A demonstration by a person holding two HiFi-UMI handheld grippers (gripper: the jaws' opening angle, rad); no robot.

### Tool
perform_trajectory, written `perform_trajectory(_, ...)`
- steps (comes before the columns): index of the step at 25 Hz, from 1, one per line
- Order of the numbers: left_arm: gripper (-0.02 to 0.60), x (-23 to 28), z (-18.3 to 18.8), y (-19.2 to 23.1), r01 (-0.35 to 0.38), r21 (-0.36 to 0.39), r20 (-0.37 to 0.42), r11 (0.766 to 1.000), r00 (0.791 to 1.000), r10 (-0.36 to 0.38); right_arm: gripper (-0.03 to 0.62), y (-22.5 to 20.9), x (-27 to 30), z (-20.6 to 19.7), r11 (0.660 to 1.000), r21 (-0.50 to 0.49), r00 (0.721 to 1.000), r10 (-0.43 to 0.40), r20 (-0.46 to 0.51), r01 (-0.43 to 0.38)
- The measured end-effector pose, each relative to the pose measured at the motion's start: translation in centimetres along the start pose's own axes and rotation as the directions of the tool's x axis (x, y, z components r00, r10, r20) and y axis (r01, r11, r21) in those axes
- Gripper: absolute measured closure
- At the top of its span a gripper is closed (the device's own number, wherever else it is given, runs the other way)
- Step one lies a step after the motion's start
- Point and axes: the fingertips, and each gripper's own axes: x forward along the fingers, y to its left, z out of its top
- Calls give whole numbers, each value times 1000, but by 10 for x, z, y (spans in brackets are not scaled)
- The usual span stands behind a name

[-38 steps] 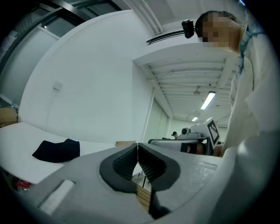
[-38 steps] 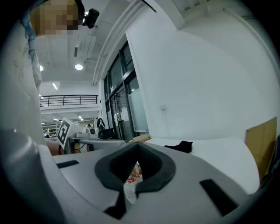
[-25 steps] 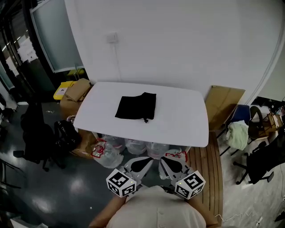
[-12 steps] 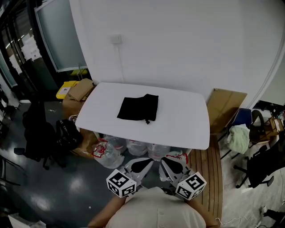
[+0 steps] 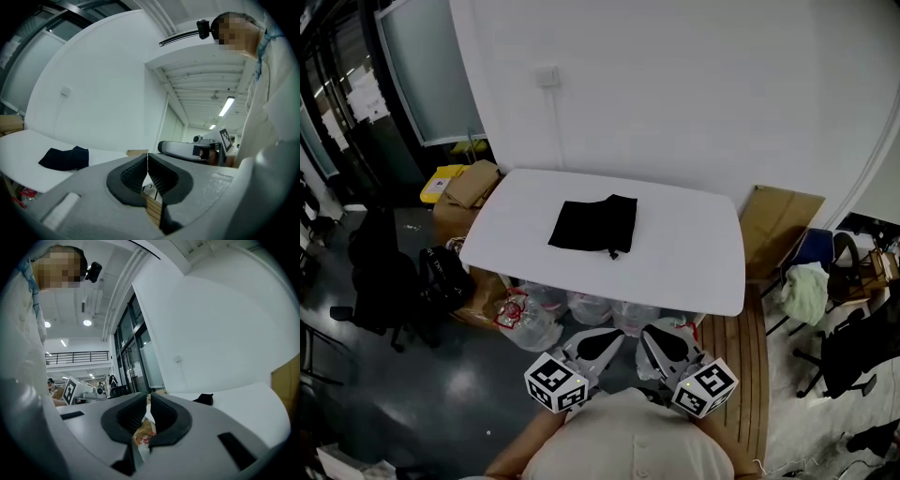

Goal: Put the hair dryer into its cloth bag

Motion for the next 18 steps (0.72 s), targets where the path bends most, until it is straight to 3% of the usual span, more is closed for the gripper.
perform_trajectory(10,572,19,3,77,-8,-36,24,999,1000,9,572,-37,61,0,999,-31,1000,-9,-22,9)
perform_trajectory(18,571,51,18,161,78,-32,-15,996,997,-79,572,-87,143,-2,998,-7,997,-66,-38,66)
